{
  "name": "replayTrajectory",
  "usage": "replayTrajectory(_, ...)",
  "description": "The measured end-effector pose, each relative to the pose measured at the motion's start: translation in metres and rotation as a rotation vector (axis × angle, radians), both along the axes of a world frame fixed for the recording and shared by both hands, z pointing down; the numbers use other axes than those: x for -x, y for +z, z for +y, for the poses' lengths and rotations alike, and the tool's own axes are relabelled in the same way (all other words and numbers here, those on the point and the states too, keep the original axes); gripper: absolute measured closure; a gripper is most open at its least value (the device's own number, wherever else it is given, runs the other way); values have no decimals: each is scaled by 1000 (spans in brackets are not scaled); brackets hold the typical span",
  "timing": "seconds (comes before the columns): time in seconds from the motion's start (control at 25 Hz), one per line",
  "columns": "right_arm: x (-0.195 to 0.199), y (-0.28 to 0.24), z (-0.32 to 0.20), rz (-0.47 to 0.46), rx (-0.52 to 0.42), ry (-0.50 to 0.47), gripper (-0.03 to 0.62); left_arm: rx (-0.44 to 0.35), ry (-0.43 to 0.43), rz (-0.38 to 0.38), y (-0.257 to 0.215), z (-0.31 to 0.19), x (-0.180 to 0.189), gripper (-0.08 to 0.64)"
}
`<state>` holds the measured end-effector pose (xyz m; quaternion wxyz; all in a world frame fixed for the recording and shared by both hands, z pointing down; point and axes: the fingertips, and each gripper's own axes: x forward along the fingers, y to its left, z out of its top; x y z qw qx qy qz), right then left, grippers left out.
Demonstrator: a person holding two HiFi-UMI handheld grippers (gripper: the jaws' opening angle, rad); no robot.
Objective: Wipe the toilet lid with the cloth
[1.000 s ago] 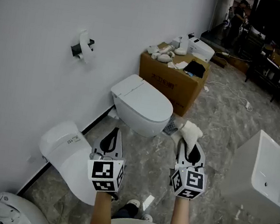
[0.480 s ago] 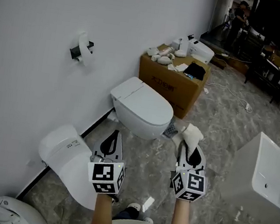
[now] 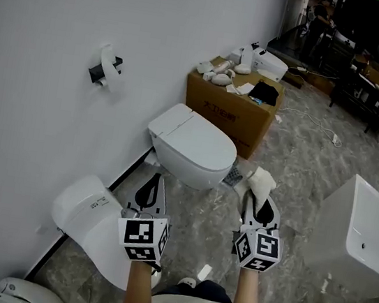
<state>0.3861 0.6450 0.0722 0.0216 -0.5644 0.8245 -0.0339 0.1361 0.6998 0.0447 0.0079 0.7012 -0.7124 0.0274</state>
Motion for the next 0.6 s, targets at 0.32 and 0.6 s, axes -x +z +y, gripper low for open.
replayTrajectory(0.32,9,6,-17,14,27,15,474,19,7,14,11,-19,15,555)
replayTrajectory(0.6,13,16,-47,7,42,11,474,32,15,18,20,-47,17,555)
